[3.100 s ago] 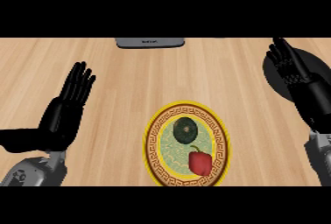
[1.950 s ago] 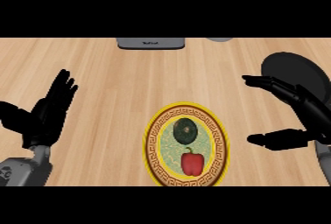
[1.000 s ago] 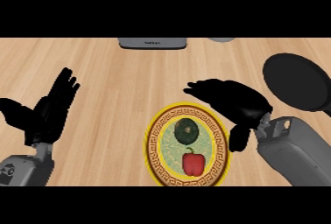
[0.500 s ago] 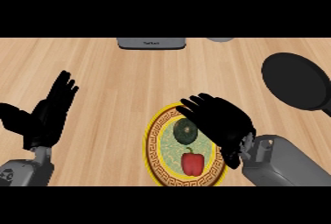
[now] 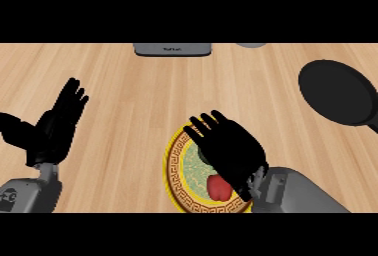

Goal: Pick the squash from the plate and place it in the pan

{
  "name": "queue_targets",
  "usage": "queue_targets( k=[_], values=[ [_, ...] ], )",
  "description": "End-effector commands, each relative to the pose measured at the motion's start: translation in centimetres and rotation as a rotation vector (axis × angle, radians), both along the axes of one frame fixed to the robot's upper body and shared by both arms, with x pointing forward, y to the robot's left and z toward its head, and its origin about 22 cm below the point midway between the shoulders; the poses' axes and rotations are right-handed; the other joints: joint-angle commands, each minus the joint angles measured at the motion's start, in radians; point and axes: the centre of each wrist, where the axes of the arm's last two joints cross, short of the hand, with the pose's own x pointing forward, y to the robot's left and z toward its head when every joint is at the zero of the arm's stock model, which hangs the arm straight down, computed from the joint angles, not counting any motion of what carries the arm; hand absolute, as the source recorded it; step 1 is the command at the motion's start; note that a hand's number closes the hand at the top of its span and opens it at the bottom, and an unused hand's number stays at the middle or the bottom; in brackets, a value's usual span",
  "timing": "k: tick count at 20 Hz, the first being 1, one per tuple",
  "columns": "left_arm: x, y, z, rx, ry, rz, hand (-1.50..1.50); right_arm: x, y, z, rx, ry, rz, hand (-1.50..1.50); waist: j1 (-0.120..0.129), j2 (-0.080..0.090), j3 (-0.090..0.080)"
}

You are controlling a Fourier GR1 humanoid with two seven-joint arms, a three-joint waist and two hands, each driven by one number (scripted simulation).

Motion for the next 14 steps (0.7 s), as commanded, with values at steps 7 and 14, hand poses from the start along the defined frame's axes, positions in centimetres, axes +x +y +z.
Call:
queue_targets(
  k=[7,14],
  values=[
    [-0.2,-0.7,-0.2,0.009,-0.002,-0.003,0.0,1.5,1.8,-2.7,-0.087,-0.011,-0.066,-1.5,0.0,0.001,0.0],
    [-1.2,0.3,1.1,0.015,-0.002,0.012,0.0,1.1,2.5,-4.7,-0.082,0.016,-0.071,-1.5,0.003,0.0,0.0]
  ],
)
